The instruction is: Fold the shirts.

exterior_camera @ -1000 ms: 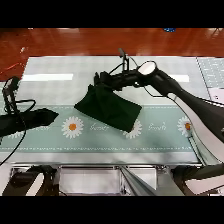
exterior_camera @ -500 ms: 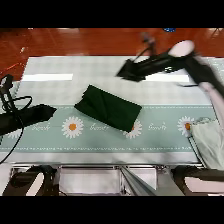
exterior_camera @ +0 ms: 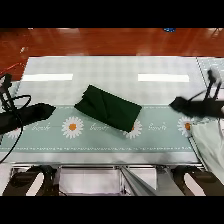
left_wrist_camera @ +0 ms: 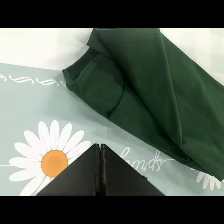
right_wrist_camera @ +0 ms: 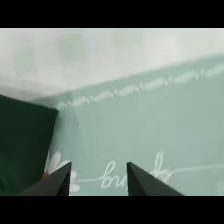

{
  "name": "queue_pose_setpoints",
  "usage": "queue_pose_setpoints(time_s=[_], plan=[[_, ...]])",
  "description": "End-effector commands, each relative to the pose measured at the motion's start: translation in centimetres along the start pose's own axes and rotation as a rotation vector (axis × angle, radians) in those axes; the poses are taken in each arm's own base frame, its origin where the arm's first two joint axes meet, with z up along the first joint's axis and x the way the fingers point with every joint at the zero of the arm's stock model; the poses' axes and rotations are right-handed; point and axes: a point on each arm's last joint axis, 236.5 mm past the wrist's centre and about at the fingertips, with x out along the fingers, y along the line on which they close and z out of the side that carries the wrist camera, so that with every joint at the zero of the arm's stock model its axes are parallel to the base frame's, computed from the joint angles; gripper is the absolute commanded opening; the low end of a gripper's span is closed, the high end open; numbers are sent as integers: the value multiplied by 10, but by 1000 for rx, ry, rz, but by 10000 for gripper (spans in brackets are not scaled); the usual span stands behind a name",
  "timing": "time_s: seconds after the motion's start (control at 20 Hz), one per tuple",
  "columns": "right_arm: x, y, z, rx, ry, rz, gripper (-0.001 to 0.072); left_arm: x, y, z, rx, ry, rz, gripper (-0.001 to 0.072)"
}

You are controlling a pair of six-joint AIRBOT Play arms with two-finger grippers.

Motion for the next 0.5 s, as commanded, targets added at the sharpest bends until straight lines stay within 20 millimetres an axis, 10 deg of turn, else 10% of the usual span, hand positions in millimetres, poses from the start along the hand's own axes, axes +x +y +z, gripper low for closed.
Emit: queue_pose_setpoints(time_s=[0.0, 0.45], plan=[[50, 0, -47, 253, 22, 139, 416, 2, 1, -1, -4, 8, 1, 21], [138, 83, -90, 241, 293, 302, 416, 11, 0, -7, -34, 48, -14, 21]])
